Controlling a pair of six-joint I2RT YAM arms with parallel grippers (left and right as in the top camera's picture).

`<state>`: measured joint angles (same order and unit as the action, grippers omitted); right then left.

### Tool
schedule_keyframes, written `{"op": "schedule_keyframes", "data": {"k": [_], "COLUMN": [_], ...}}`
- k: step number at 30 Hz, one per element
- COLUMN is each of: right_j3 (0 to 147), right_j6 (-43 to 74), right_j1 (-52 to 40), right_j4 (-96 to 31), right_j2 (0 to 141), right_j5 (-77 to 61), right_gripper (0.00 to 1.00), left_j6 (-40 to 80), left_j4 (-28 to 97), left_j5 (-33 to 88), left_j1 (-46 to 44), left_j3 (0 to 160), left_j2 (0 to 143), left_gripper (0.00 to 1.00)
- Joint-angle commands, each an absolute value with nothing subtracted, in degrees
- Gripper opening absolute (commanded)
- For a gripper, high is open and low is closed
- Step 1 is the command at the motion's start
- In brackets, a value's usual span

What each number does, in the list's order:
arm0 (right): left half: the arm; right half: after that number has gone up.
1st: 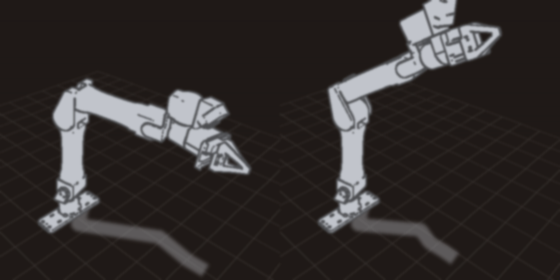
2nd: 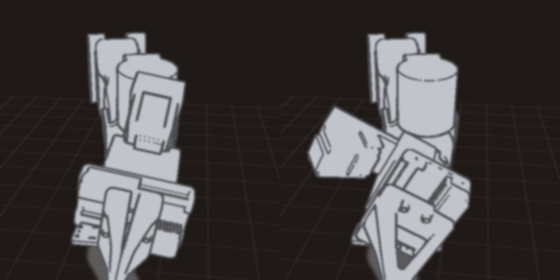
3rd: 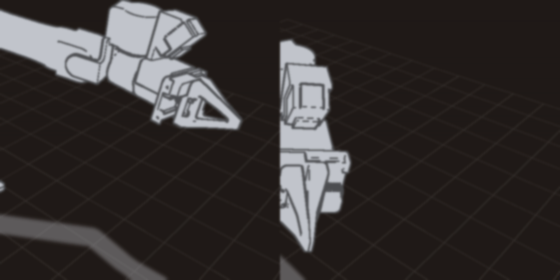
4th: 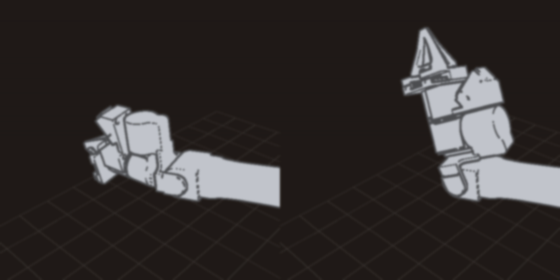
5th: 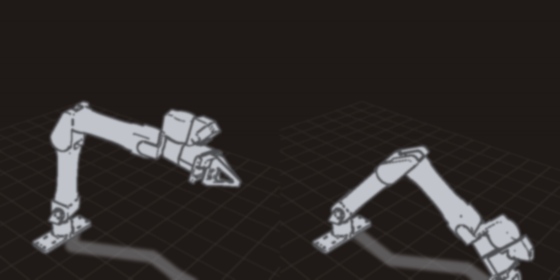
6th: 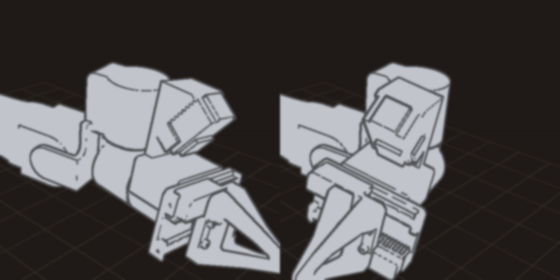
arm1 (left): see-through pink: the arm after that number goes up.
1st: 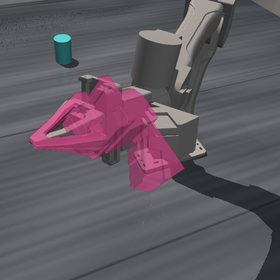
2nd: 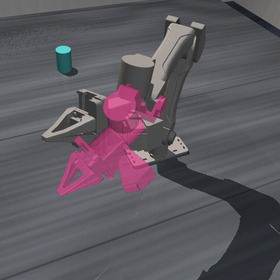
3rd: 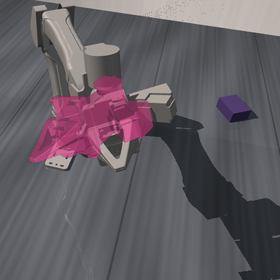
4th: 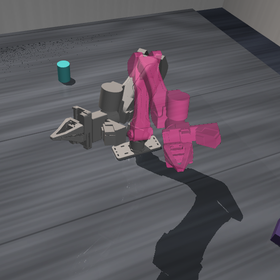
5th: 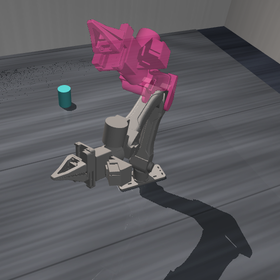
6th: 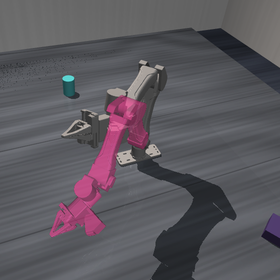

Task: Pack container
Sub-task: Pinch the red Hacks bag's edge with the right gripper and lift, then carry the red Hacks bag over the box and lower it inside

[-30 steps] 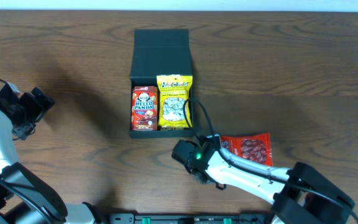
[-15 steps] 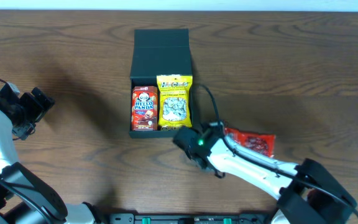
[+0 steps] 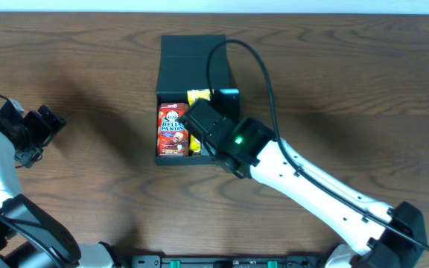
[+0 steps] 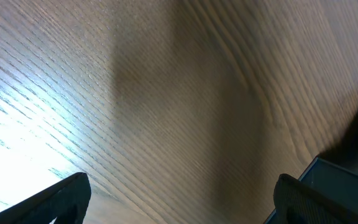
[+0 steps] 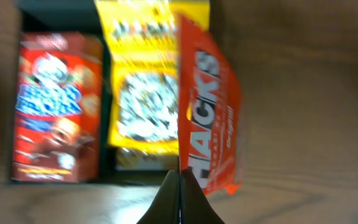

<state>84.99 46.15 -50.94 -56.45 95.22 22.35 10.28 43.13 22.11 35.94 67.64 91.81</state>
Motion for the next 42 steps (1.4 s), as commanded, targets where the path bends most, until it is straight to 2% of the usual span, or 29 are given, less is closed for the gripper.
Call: {"op": "schedule_keyframes", "data": {"k": [1, 11, 23, 30, 34, 37, 42], "right_j3": [89.14, 97.65, 97.93, 98.26, 98.17, 98.17, 98.13], "right_j6": [45.56, 47.20, 57.49, 58.92, 66.54, 76.49, 89.89], "right_j1": [-50.54, -50.54, -50.15, -51.35, -51.31, -51.31, -51.35], "right_j4": [-57.14, -59.64, -58.94, -54.78, -53.71, -53.54, -53.54], "right_j2": [95.15, 95.15, 96.36, 96.33, 96.40, 96.42, 96.73], "right_j5": [24.88, 24.05, 23.11, 23.00, 25.93, 31.79, 31.81], "right_gripper": [0.02, 0.02, 0.02, 0.02, 0.02, 0.02, 0.02], "left_j6": [9.67, 9.67, 9.67, 9.67, 9.67, 9.67, 9.67], "left_j4": [43.40, 43.27, 43.48, 43.48, 43.48, 43.48, 43.46], "left_j5": [22.11, 22.11, 22.11, 22.11, 22.11, 22.11, 22.11], "left_j1": [35.97, 35.97, 35.97, 35.97, 35.97, 35.97, 35.97], "left_j3": [68.79, 68.79, 68.79, 68.79, 68.79, 68.79, 68.79], "left_j2": [90.96, 90.96, 90.96, 90.96, 90.96, 90.96, 90.96], "left_gripper": [0.95, 0.95, 0.95, 0.95, 0.95, 0.95, 0.95]}}
